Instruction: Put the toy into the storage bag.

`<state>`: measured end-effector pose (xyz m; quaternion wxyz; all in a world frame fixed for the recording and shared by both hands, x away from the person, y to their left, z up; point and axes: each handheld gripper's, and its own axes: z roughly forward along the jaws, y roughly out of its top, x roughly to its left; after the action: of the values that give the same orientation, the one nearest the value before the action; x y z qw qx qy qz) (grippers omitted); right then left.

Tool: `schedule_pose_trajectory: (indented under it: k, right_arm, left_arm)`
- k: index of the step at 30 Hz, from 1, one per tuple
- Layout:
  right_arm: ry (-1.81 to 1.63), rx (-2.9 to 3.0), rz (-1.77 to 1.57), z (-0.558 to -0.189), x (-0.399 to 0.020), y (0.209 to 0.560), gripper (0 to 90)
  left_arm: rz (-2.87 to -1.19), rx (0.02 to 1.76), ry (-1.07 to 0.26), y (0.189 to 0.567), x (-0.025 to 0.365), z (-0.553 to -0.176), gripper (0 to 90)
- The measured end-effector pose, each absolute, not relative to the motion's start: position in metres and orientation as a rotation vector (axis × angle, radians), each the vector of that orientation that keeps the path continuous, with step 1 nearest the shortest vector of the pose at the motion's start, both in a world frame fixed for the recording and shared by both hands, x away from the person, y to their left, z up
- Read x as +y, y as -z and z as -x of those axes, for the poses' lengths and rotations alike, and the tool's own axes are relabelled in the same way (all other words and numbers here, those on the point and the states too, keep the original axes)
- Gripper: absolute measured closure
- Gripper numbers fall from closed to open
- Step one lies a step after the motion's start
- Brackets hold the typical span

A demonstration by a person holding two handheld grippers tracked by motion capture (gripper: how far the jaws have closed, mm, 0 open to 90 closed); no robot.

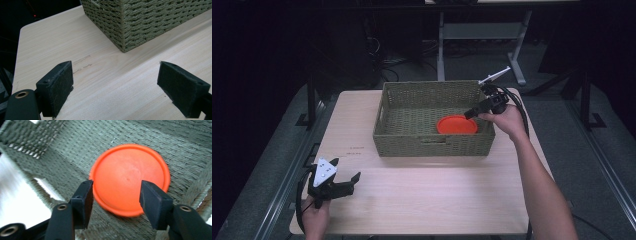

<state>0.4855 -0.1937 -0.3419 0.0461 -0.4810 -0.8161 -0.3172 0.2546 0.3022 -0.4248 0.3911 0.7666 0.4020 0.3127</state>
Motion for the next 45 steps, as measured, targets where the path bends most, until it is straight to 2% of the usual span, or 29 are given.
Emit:
schedule_pose_trajectory:
  k: [15,45]
  right_arm:
    - [1.123,-2.451,1.410,-0.460,-0.209,0.328,32.5]
    - [1.227,-2.475,1.314,-0.418,-0.216,0.314,30.3]
  left_arm:
    - [-1.943,1.024,-0.794,0.425,0.302,-0.254,12.8]
    - [-1.946,1.029,-0.797,0.425,0.302,-0.254,12.8]
